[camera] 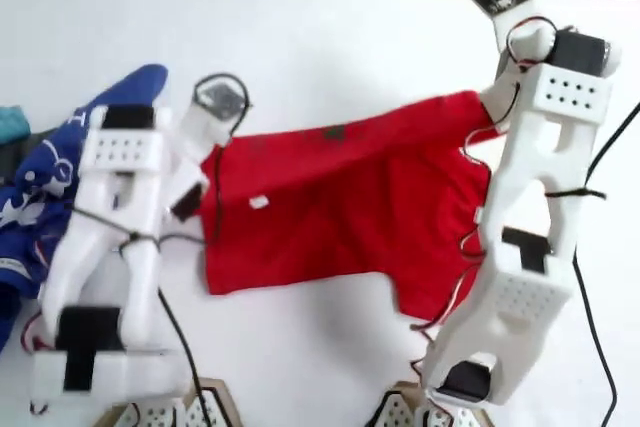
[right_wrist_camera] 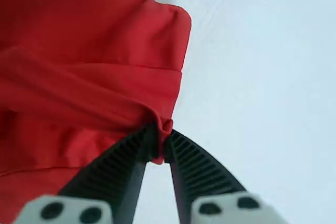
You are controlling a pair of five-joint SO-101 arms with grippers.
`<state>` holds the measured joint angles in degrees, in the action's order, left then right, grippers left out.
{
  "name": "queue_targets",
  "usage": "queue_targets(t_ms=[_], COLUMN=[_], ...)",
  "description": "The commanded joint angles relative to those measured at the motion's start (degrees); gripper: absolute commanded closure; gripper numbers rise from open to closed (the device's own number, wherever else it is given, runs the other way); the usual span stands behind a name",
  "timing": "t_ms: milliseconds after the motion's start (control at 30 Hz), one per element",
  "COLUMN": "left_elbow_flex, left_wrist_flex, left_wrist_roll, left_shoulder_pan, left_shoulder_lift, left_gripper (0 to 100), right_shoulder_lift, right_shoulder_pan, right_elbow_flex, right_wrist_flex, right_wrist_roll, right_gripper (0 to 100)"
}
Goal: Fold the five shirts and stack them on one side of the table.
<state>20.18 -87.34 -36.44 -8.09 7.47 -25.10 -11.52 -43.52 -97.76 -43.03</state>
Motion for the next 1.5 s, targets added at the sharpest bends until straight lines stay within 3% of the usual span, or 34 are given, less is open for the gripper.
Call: queue_targets(t_ms=[0,167,400,533,867,1000,1167,1467], left_elbow_flex=[5.4,9.4,16.0,18.0,21.6,16.8,16.6,28.4], left_wrist_flex=[1.8,1.4,1.6,1.8,1.1,-1.8,-4.5,5.4], left_wrist_roll=[0.4,0.4,0.4,0.2,0.3,0.3,-0.1,1.3], left_shoulder_pan=[0.2,0.1,0.4,0.3,0.5,0.6,6.2,8.2], left_shoulder_lift=[7.7,11.6,14.0,14.4,14.5,14.6,14.5,14.4], left_gripper=[98,98,98,98,98,98,98,98], right_shoulder_lift=[11.3,25.8,47.3,54.9,65.2,67.8,68.6,69.1], right_shoulder_pan=[0.7,2.9,2.9,2.4,-5.1,-7.6,-8.3,-8.3], right_elbow_flex=[7.6,29.0,69.0,81.7,90.6,89.8,90.5,98.5], right_wrist_flex=[1.4,8.4,27.5,32.0,31.9,29.9,28.8,29.1], right_wrist_roll=[0.3,0.2,-1.8,-2.7,-7.2,-7.8,-10.1,-12.2], right_gripper=[97.5,97.5,97.6,97.6,97.6,97.6,97.6,97.6])
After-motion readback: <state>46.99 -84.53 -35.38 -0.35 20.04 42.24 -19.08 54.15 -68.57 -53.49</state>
